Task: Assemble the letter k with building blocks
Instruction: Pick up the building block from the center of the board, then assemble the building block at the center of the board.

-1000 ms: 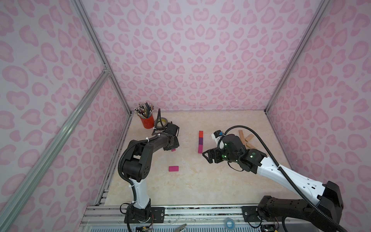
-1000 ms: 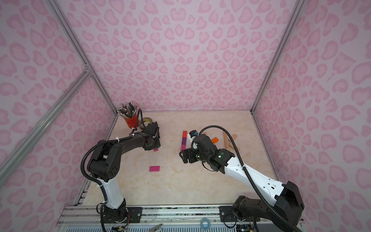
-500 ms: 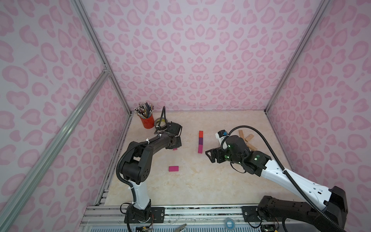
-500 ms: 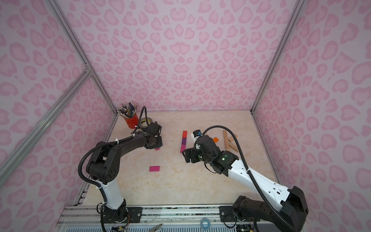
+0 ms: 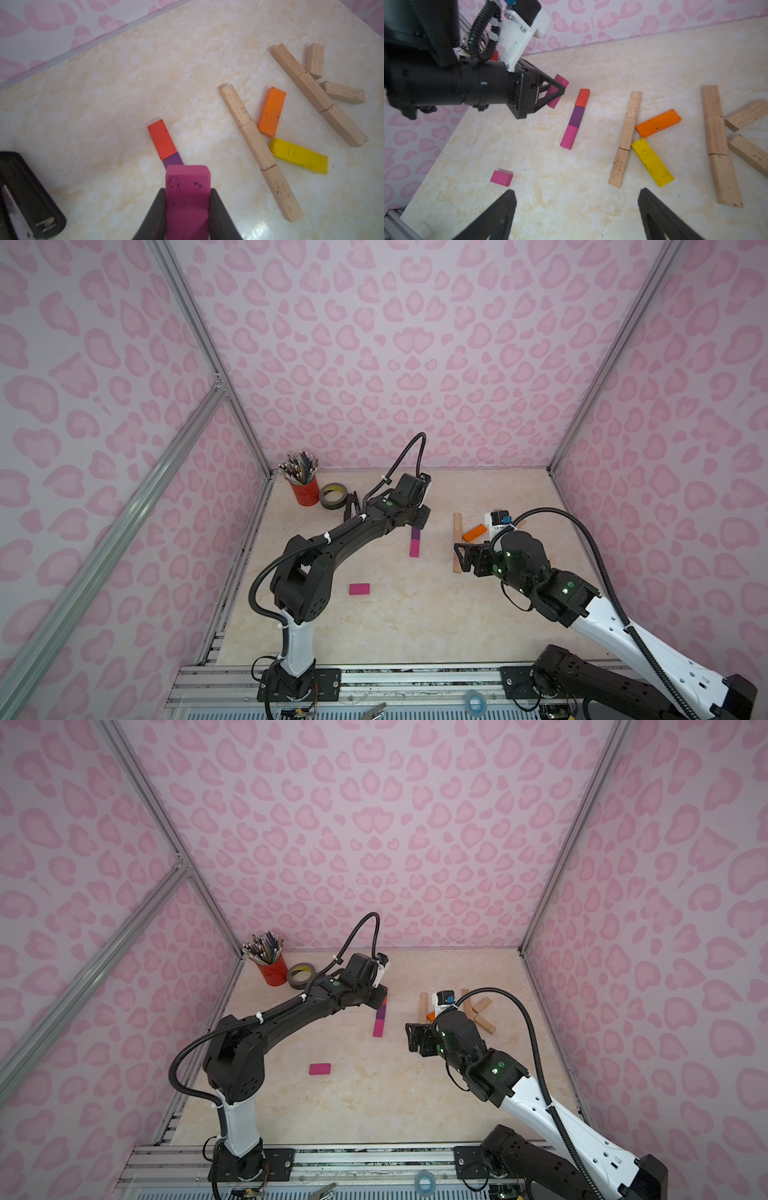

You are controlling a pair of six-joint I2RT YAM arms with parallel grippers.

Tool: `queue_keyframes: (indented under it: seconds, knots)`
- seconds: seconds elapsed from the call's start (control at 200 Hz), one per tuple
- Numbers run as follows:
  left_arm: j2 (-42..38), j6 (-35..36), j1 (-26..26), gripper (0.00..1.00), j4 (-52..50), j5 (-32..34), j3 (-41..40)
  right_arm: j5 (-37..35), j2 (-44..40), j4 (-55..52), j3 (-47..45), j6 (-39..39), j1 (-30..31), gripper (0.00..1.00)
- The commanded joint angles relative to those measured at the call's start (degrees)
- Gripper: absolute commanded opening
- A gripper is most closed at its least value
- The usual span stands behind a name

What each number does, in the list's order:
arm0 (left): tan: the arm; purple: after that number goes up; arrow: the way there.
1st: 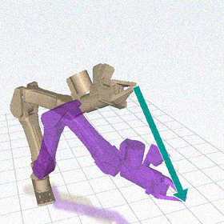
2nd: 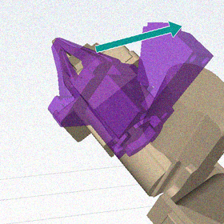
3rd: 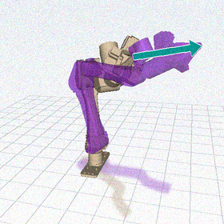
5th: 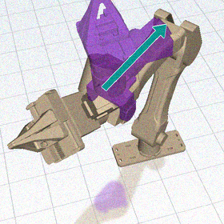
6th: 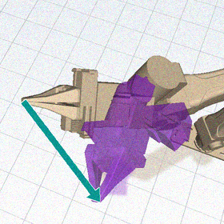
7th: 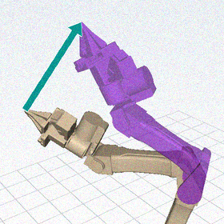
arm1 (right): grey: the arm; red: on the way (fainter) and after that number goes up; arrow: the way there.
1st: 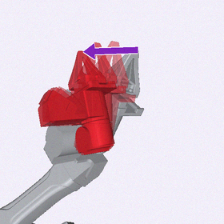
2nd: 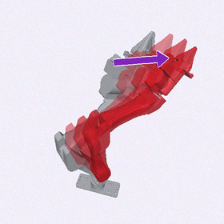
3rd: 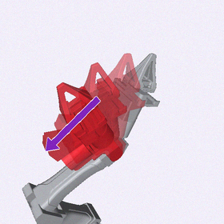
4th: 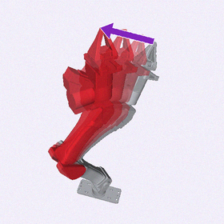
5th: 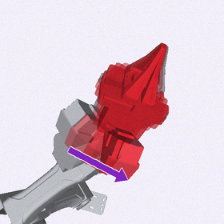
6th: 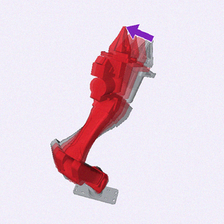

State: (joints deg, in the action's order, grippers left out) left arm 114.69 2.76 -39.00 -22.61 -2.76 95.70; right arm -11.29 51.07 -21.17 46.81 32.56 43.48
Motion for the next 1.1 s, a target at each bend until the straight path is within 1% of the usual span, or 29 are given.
queue_keyframes:
  seconds: [0.0, 0.16, 0.32, 0.425, 0.561, 0.781, 1.096]
  knots:
    - [5.02, 6.88, -0.28, 0.17, -4.66, -3.76, 6.93, -1.36, -1.35, -0.67, -0.79, 1.09, -0.10, 0.93]
    - [12.07, 9.48, -1.53, 0.17, -5.85, -2.92, 15.33, -2.06, -2.63, -1.14, -1.44, 1.04, -0.17, 0.93]
    - [20.35, 9.52, -2.69, 0.18, -9.55, -1.44, 25.15, -1.81, -2.29, -1.14, -1.45, 1.02, -0.32, 0.93]
    - [23.96, 9.44, -3.31, 0.19, -10.19, -0.08, 28.55, -1.63, -2.28, -1.16, -1.54, 0.85, -0.30, 0.93]
    - [26.59, 9.76, -3.53, 0.20, -10.47, 1.56, 30.37, -1.63, -2.34, -1.23, -1.56, 0.76, -0.59, 0.93]
    - [28.74, 10.68, -3.44, 0.21, -10.47, 4.71, 29.84, -1.31, -2.12, -1.16, -1.81, 0.80, -0.94, 0.93]
    - [30.23, 11.12, -3.27, 0.24, -10.43, 5.58, 29.19, -1.01, -2.11, -1.16, -1.81, 1.10, -1.21, 0.93]
